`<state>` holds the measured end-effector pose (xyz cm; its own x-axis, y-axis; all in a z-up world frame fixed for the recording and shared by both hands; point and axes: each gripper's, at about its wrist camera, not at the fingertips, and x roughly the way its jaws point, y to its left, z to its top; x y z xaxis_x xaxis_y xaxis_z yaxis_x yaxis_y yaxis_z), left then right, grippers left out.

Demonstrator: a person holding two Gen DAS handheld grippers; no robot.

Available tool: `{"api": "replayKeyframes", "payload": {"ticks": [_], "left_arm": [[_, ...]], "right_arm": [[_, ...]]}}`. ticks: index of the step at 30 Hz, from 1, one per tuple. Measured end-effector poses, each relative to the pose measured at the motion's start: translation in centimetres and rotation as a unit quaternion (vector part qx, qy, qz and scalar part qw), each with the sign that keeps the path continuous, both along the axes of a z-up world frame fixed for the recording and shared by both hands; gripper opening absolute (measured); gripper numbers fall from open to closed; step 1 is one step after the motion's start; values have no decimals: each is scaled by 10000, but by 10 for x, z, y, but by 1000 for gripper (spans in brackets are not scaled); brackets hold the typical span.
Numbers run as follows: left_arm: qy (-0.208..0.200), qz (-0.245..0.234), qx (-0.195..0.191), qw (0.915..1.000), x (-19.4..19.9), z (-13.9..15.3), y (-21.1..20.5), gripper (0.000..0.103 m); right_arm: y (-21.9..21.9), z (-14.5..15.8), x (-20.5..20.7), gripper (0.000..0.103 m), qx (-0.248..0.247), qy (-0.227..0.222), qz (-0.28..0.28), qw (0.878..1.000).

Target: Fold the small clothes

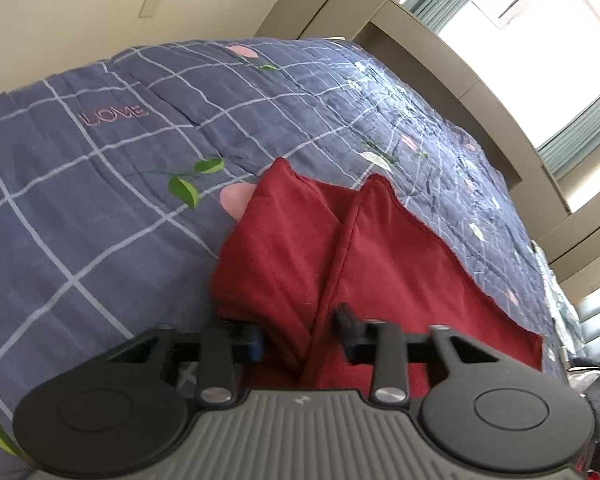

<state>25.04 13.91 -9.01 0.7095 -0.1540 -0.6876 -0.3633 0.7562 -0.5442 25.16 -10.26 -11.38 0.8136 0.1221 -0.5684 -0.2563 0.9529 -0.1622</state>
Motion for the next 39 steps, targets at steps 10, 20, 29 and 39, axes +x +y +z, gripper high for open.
{"api": "replayKeyframes", "payload": {"ticks": [10,20,29,39], "left_arm": [[-711,-453,459,9954,8,57,-37,18],[-1421,-1769,770,9709,32,131,-144,17],[-1211,-3505,1409,9180,39,123,-298,17],[-680,-3961,1210,9077,25,87,-340,65]], "right_arm": [[-35,22,-4,102,332,168,313,9988],[-131,48,-45,102,468,-43,-264,9985],[-201,48,-90,102,436,-7,-1012,9939],[-243,28,-114,102,661,335,-1587,9845]]}}
